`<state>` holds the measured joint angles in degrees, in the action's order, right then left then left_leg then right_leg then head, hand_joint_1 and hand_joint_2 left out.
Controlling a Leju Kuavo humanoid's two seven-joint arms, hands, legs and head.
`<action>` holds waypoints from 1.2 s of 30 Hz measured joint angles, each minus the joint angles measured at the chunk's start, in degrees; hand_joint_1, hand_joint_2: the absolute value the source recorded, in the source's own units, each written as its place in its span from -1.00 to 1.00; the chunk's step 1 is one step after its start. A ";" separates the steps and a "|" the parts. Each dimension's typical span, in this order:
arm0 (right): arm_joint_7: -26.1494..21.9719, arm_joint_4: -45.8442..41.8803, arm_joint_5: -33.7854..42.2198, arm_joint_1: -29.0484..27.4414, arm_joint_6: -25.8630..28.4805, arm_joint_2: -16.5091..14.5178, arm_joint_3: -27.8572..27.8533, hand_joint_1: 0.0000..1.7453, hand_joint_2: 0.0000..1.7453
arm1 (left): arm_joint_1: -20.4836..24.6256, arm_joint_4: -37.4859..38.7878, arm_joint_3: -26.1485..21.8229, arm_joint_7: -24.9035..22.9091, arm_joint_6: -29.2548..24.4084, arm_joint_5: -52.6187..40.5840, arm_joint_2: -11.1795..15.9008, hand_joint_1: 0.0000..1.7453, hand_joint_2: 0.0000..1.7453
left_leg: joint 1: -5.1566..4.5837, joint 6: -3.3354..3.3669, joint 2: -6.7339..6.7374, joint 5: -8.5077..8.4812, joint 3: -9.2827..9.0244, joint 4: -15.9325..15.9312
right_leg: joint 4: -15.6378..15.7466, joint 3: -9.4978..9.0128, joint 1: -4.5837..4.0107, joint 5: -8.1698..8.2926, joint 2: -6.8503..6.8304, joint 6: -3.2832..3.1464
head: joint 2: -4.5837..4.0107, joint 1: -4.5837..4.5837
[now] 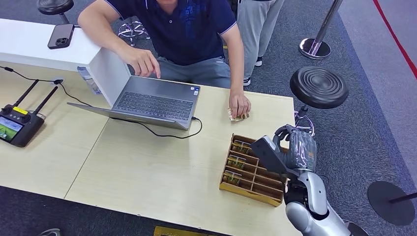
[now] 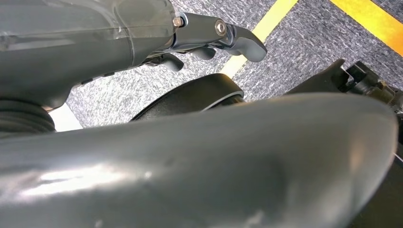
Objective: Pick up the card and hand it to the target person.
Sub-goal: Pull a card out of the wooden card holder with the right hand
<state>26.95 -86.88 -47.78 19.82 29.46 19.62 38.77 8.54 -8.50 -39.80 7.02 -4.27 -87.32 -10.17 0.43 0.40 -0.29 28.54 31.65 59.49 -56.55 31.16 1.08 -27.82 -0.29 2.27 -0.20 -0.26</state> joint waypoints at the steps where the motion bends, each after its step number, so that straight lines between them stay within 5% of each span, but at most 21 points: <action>1: 0.00 -0.36 -0.11 -0.32 -0.04 0.10 -0.12 0.43 1.00 | -0.04 0.00 0.00 -0.01 -0.08 0.00 0.01 -1.00 -1.00 | 0.00 0.00 0.00 0.00 0.00 0.00 | 0.00 0.00 0.00 0.00 0.00 0.00 | 0.00 0.00; 7: -0.08 -2.22 -2.27 -3.06 -1.60 0.39 -0.25 0.14 1.00 | -0.38 0.00 -0.02 0.00 -0.47 0.02 0.01 -1.00 -1.00 | 0.00 0.00 0.00 0.00 0.01 -0.01 | 0.00 0.00 0.00 0.00 0.00 0.00 | 0.00 -0.01; 23: -0.93 -1.55 -4.33 -5.29 -3.63 -0.56 0.63 0.44 1.00 | -0.46 0.00 -0.04 0.01 -0.49 0.00 -0.03 -1.00 -1.00 | 0.00 0.00 -0.01 0.00 0.03 -0.01 | 0.00 0.00 0.00 0.00 -0.01 0.00 | 0.00 0.00; 36: 1.14 -0.53 -8.45 -5.06 -4.11 -0.61 0.64 0.07 1.00 | -0.48 0.00 -0.04 -0.27 -0.29 0.00 -0.04 -1.00 -1.00 | 0.00 0.00 -0.01 0.00 0.03 -0.01 | 0.00 0.00 0.00 0.00 -0.01 0.00 | 0.00 0.00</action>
<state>28.09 -87.42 -56.23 14.76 25.34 19.02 39.41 8.06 -8.50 -39.85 6.75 -4.57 -87.32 -10.21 0.43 0.40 -0.30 28.54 31.68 59.47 -56.56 31.16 1.08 -27.82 -0.30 2.27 -0.20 -0.26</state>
